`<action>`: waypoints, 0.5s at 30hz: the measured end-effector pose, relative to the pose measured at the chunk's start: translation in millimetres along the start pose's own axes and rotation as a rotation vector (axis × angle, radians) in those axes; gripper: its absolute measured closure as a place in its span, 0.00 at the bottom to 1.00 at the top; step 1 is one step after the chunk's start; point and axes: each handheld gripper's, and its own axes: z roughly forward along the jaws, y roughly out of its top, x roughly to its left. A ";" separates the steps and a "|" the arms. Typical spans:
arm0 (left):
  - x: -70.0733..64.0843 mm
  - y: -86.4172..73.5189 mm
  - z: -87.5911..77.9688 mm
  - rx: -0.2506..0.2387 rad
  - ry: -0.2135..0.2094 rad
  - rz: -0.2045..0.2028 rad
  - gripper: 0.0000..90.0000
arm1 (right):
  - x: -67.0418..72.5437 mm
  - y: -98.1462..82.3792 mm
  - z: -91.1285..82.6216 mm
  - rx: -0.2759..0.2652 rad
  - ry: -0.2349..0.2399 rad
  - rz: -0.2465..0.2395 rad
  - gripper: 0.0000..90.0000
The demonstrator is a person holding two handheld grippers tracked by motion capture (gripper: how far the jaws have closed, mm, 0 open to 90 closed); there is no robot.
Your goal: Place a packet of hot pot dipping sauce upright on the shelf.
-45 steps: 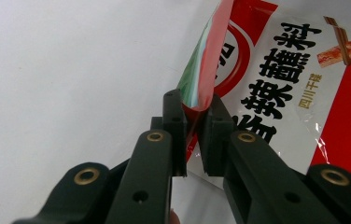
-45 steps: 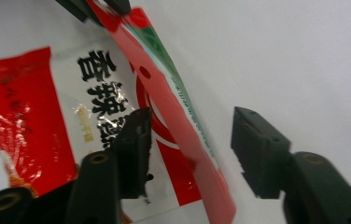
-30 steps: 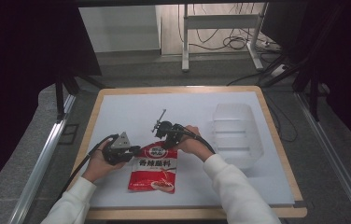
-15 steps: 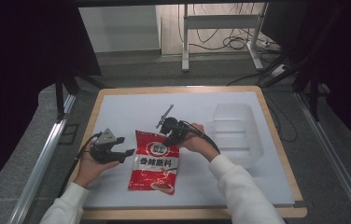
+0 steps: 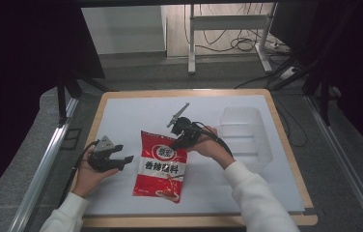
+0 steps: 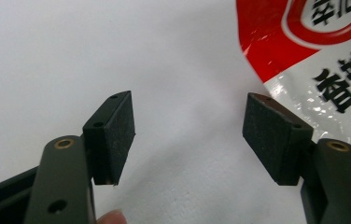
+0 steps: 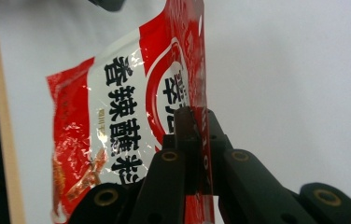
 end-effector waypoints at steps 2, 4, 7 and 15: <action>-0.2 -0.6 1.1 0.000 0.001 0.000 0.38 | 1.7 0.9 -4.2 -0.007 0.007 0.000 0.99; 0.0 -1.4 2.1 -0.004 0.001 -0.008 0.38 | 4.2 2.3 -9.4 -0.013 0.022 0.004 0.99; 1.8 -2.0 1.7 -0.005 0.002 -0.013 0.38 | 10.9 5.5 -20.0 -0.039 0.039 -0.001 0.99; 5.5 -3.5 0.5 -0.009 0.014 -0.021 0.38 | 31.2 16.6 -47.2 -0.081 0.047 -0.049 0.99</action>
